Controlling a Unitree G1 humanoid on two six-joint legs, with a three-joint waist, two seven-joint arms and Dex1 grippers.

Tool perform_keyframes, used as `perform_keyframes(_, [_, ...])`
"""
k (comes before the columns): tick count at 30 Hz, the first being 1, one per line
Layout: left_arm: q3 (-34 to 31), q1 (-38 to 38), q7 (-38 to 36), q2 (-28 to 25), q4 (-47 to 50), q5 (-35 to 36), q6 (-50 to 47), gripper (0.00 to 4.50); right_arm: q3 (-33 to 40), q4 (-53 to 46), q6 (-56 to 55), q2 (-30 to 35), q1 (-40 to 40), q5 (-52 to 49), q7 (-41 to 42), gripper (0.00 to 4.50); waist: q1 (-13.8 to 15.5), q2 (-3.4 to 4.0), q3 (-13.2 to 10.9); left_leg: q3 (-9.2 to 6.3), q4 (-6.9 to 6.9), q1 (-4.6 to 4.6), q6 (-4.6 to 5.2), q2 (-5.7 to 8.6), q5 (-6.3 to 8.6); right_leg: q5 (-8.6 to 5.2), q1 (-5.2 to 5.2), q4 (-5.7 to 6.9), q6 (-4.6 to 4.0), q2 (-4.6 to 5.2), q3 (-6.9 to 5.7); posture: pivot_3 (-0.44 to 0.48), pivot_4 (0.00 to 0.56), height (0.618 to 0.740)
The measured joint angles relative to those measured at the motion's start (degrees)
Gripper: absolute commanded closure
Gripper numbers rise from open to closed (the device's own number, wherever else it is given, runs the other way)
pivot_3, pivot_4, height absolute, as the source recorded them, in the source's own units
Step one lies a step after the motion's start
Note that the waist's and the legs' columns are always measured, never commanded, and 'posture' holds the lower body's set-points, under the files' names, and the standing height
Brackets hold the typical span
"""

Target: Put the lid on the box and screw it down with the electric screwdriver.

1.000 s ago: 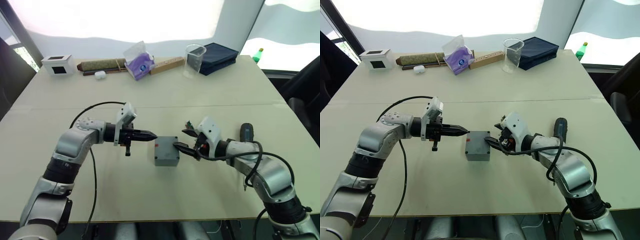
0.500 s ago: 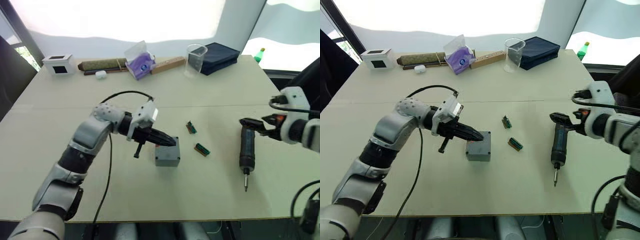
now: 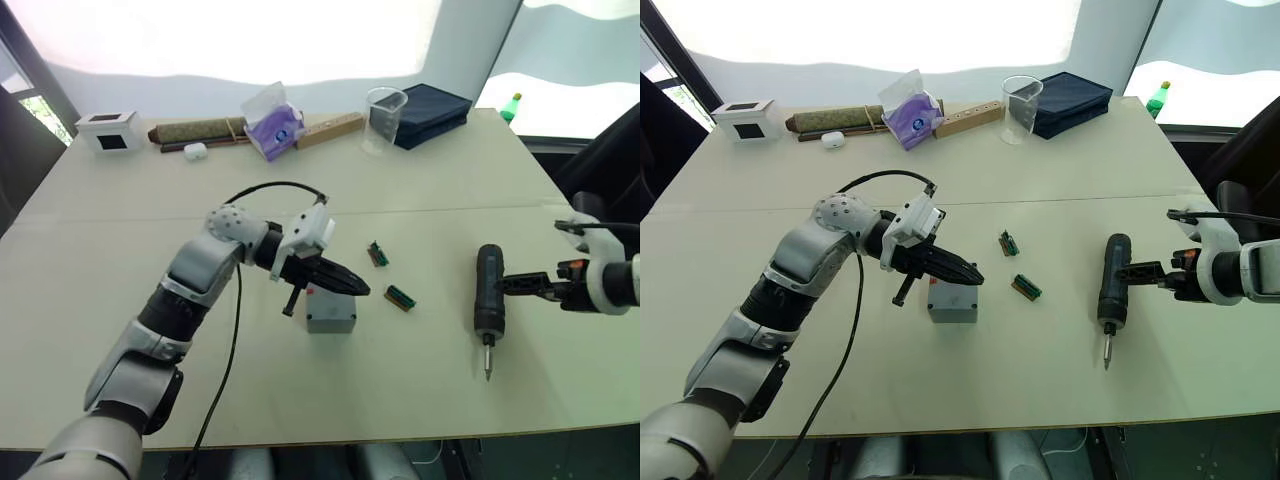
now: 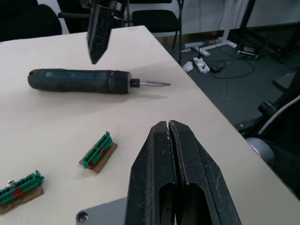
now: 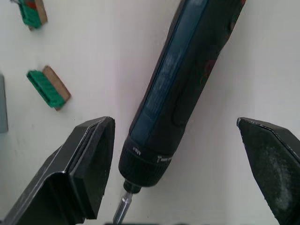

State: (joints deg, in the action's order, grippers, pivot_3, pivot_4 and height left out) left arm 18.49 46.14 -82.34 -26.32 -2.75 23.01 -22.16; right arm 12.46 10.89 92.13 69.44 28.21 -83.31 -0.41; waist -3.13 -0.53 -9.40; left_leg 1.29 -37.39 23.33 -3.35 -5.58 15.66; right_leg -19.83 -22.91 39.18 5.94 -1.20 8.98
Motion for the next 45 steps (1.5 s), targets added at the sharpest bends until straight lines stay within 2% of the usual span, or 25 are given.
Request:
perform_keyframes(10, [-1.59, -2.19, 4.12, -0.90, 3.65, 0.27, -3.31, 4.50, -8.68, 2.99, 0.01, -1.23, 4.54, -3.40, -2.11, 0.02, 0.66, 0.00, 0.00, 0.00, 0.00, 0.00, 0.00, -0.01, 0.00, 0.00, -0.03, 0.01, 0.00, 0.00, -0.01, 0.000, 0.150, 0.740])
perform_keyframes(18, [-3.03, -5.16, 8.50, -1.38, 7.02, 1.35, -6.91, 4.50, -12.82, 2.77, 0.06, -3.94, 5.34, 2.97, 0.31, 0.02, 0.65, -0.12, 0.07, -0.03, -0.10, -0.05, 0.02, -0.03, 0.01, 0.00, 0.11, 0.02, 0.00, 0.00, -0.04, 0.000, 0.150, 0.740])
perform_keyframes(21, [-3.67, -5.59, 9.81, -1.70, 8.26, 1.44, -7.73, 4.50, -14.47, 2.96, 0.07, -5.71, 6.69, 8.26, 2.73, 0.76, 0.52, -0.55, 0.33, -0.04, -0.10, -0.16, 0.04, -0.04, 0.02, 0.00, 0.21, 0.01, 0.00, -0.01, -0.05, 0.000, 0.150, 0.740])
perform_keyframes(24, [-3.70, -6.14, 10.41, -1.67, 9.15, 1.49, -8.18, 4.50, -16.84, 2.84, 0.07, -6.51, 8.13, 14.08, 6.18, 1.79, 0.55, -0.73, 0.44, -0.03, -0.10, -0.32, 0.32, -0.04, 0.18, 0.00, 0.38, 0.00, -0.01, -0.01, -0.05, 0.000, 0.150, 0.740])
perform_keyframes(27, [-3.72, -6.26, 11.25, -1.65, 9.65, 1.50, -8.62, 4.50, -20.37, 1.39, -0.13, -6.74, 9.22, 20.04, 11.33, 2.40, 0.62, -0.89, 0.53, -0.03, -0.07, -0.51, 0.35, -0.04, 0.20, 0.00, 0.56, -0.04, -0.01, -0.01, -0.05, 0.000, 0.150, 0.740])
perform_keyframes(31, [-3.76, -6.34, 11.79, -1.62, 9.66, 1.50, -8.79, 4.50, -23.53, 0.45, -1.05, -7.13, 9.88, 26.38, 17.19, 2.40, 0.74, -1.49, 0.90, -0.03, -0.04, -0.64, 0.38, -0.04, 0.23, -0.01, 0.70, -0.09, -0.02, -0.01, -0.06, 0.000, 0.150, 0.740])
perform_keyframes(36, [-3.96, -7.13, 12.51, -1.64, 9.65, 1.51, -8.82, 4.50, -24.64, 0.35, -2.18, -7.72, 10.64, 31.87, 22.44, 2.40, 0.77, -1.71, 1.04, -0.02, -0.05, -0.81, 0.38, -0.04, 0.23, -0.01, 0.90, -0.12, -0.02, 0.00, -0.05, 0.000, 0.150, 0.740])
perform_keyframes(41, [-4.34, -6.85, 12.45, -1.69, 8.39, 1.52, -8.77, 4.50, -25.30, -0.19, -2.95, -8.11, 12.57, 36.72, 25.99, 2.40, 0.70, -1.50, 0.91, 0.02, -0.06, -0.79, 0.38, -0.02, 0.23, 0.00, 0.85, -0.13, -0.03, 0.02, -0.01, 0.000, 0.150, 0.740])
perform_keyframes(44, [-5.14, -5.09, 12.44, -1.61, 5.29, 1.50, -8.75, 4.50, -23.76, 0.02, -7.77, -8.36, 17.92, 41.45, 26.00, 2.40, 0.57, -0.17, 0.29, 0.24, -0.19, -0.05, 0.37, 0.05, 0.22, 0.11, -0.04, 0.02, 0.17, 0.04, 0.27, 0.000, 0.150, 0.740])
perform_keyframes(45, [-5.63, -4.66, 12.43, -1.58, 4.82, 1.50, -8.72, 4.50, -21.12, -0.13, -9.57, -9.04, 19.53, 42.13, 25.85, 2.40, 0.54, 0.00, 0.24, 0.26, -0.20, 0.14, 0.37, 0.04, 0.21, 0.12, -0.37, 0.15, 0.18, 0.04, 0.27, 0.000, 0.150, 0.740])
